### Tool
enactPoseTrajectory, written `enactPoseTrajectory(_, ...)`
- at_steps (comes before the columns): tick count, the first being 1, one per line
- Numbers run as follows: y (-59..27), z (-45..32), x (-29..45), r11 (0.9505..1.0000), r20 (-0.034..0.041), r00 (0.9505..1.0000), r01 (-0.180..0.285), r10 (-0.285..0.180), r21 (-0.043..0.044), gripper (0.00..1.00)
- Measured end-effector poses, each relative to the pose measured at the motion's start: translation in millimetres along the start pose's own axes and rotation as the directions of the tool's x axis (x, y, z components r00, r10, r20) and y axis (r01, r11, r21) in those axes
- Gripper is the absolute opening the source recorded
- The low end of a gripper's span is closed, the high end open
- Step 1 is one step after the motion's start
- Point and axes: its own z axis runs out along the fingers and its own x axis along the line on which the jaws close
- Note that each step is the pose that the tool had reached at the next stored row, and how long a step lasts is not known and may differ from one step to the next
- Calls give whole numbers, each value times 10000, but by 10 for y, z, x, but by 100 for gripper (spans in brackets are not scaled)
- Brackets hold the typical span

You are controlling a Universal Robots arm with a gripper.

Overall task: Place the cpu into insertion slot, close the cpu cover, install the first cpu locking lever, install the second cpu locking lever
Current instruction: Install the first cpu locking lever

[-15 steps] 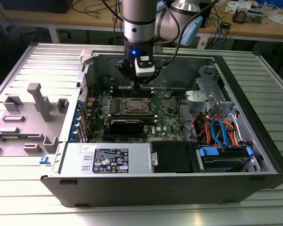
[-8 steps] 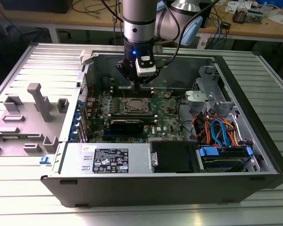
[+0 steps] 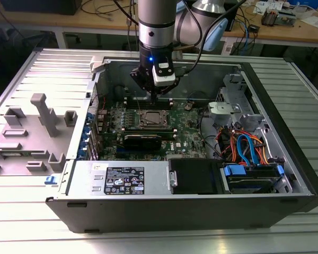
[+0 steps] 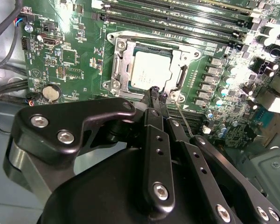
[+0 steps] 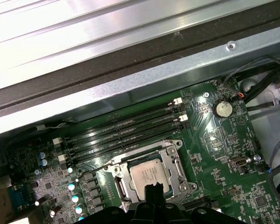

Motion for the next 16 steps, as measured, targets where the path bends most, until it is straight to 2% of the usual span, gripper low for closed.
enactPoseTrajectory(6, -1, 0, 0, 9998, -2, 9998, 191, -191, -4, 11)
enactPoseTrajectory(8, 0, 0, 0, 9990, -5, 9990, 456, -456, -10, 11)
enactPoseTrajectory(11, -1, 0, 0, 9945, -12, 9945, 1044, -1044, -25, 11)
enactPoseTrajectory(16, -1, -74, 4, 9924, -14, 9924, 1227, -1227, -29, 11)
